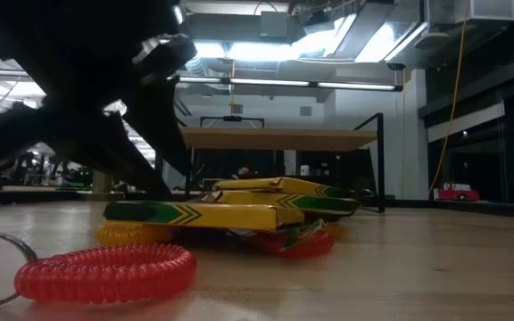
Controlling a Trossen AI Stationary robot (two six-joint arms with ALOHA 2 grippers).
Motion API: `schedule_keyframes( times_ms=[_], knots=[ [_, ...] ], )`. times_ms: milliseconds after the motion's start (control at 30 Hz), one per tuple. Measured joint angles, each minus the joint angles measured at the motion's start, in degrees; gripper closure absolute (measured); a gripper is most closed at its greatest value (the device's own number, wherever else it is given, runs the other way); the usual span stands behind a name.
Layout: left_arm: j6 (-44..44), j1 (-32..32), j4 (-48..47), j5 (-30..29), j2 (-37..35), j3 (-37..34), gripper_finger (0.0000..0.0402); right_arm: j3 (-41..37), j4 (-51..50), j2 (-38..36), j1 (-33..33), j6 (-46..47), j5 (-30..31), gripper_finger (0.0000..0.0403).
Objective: Pick & Place Office Desk Supplies
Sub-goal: Put the top crayon box into the green basket
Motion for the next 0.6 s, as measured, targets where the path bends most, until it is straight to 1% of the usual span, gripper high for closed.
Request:
schedule_keyframes(
  times_ms=[100,233,367,433,500,533,600],
  knots=[
    [2.7,0.1,2.2,0.6,0.0,0.0,0.0268,0.0,0.0,0.0,0.0,0.0,0.0,0.0172],
    [4.8,1.5,1.9,1.1,0.0,0.0,0.0269,0.0,0.0,0.0,0.0,0.0,0.0,0.0172],
    [6.0,2.8,2.0,4.0,0.0,0.0,0.0263,0.0,0.0,0.0,0.0,0.0,0.0,0.0172],
    [3.5,3.0,2.0,3.7,0.0,0.0,0.0258,0.0,-0.1,0.0,0.0,0.1,0.0,0.0172],
    [-1.1,3.1,1.3,0.5,-0.3,0.3,0.0254,0.0,-0.2,0.0,0.0,0.6,-0.2,0.0172],
    [-4.0,3.1,0.8,-1.5,-0.7,0.6,0.0253,0.0,-0.2,0.0,0.0,0.9,-0.5,0.0172],
    [-11.2,3.9,0.7,-3.8,-2.2,2.0,0.0252,0.0,-0.2,0.0,0.0,1.1,-0.8,0.0172]
  ],
)
